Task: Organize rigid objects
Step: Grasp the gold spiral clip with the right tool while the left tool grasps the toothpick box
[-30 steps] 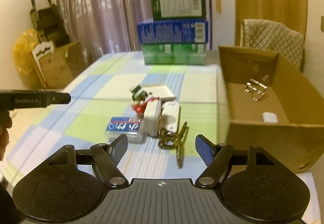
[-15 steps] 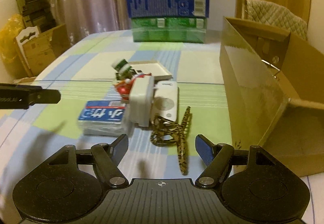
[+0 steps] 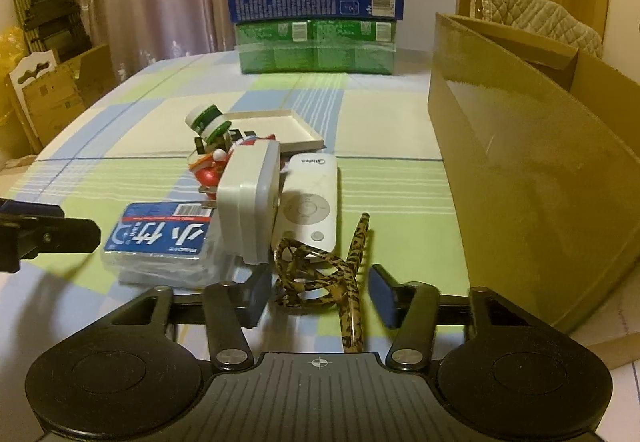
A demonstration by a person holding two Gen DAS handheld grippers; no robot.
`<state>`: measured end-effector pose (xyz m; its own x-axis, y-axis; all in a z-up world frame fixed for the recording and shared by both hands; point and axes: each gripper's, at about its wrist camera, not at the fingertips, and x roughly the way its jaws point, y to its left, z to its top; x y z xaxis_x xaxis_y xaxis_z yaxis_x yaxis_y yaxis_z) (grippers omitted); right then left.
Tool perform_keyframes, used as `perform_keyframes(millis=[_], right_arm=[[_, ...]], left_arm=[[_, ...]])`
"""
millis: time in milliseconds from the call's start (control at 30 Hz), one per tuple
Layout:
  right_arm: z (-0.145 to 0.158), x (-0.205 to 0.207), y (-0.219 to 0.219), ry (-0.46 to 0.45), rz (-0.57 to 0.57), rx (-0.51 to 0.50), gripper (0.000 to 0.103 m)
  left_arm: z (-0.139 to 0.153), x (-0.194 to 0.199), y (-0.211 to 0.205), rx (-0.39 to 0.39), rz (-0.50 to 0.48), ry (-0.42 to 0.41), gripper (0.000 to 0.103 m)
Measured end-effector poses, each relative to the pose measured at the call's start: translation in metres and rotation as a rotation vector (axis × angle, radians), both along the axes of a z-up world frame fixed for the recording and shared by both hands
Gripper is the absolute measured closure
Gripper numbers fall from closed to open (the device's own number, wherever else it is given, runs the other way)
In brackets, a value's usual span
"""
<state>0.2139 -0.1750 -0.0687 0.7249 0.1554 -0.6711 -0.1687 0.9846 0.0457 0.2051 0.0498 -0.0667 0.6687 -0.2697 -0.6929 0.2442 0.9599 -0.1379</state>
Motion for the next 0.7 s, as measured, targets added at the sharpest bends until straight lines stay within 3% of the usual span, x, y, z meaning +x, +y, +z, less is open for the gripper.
perform_keyframes(millis=[333,700], right_arm=[[0.007,-0.018,0.001,0.046,0.012,0.022,0.066],[0.016,-0.043,0.023,0.071,0.172,0.073,0.066]], left_arm=[[0.000,0.001,0.000,0.001,0.001,0.004,0.040],[0.001,0.000,0.007,-0.006,0.024,0.003,0.039]])
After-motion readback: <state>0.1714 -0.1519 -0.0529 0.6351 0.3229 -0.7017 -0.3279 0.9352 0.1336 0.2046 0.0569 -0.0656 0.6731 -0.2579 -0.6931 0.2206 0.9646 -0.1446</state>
